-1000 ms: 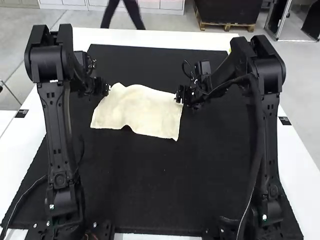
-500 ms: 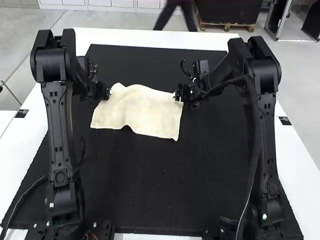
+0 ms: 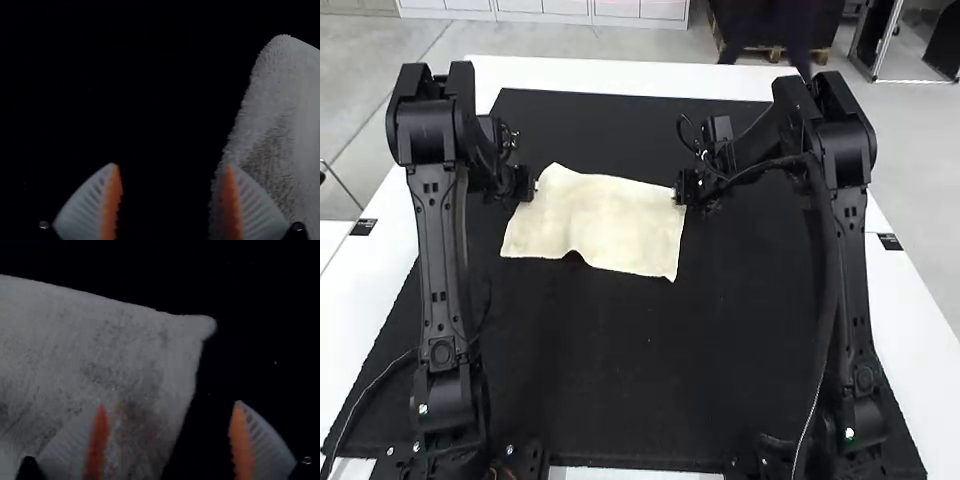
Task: Fold the towel.
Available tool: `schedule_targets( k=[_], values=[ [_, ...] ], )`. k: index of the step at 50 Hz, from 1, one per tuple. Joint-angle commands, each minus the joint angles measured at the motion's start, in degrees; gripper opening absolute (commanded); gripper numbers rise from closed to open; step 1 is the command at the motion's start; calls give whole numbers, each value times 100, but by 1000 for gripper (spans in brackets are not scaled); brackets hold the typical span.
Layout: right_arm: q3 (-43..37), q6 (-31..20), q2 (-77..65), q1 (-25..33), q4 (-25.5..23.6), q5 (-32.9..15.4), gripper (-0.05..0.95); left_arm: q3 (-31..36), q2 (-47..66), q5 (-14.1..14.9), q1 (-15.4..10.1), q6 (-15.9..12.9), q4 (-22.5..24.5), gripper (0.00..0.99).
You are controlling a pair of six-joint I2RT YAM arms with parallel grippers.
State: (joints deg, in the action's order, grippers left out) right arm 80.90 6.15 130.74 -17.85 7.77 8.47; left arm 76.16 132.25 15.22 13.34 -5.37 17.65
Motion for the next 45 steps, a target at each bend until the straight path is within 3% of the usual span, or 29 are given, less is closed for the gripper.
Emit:
schedule_targets(
  k=[1,34,36,40,45],
  values=[
    [48,-106,259,-96,-12,322,-23,48,337,-99,-157,-246,-51,25],
    [-488,-97,-488,317,181,384,-20,83,-6,-11,-174,-184,90,23],
    [-479,-106,-488,317,199,384,90,74,-6,-11,-174,-167,81,23],
    [-435,-79,-488,299,216,384,498,66,-6,-11,-174,-158,72,25],
    [-382,-26,-488,282,216,384,739,39,-6,-11,-165,-158,81,23]
  ],
)
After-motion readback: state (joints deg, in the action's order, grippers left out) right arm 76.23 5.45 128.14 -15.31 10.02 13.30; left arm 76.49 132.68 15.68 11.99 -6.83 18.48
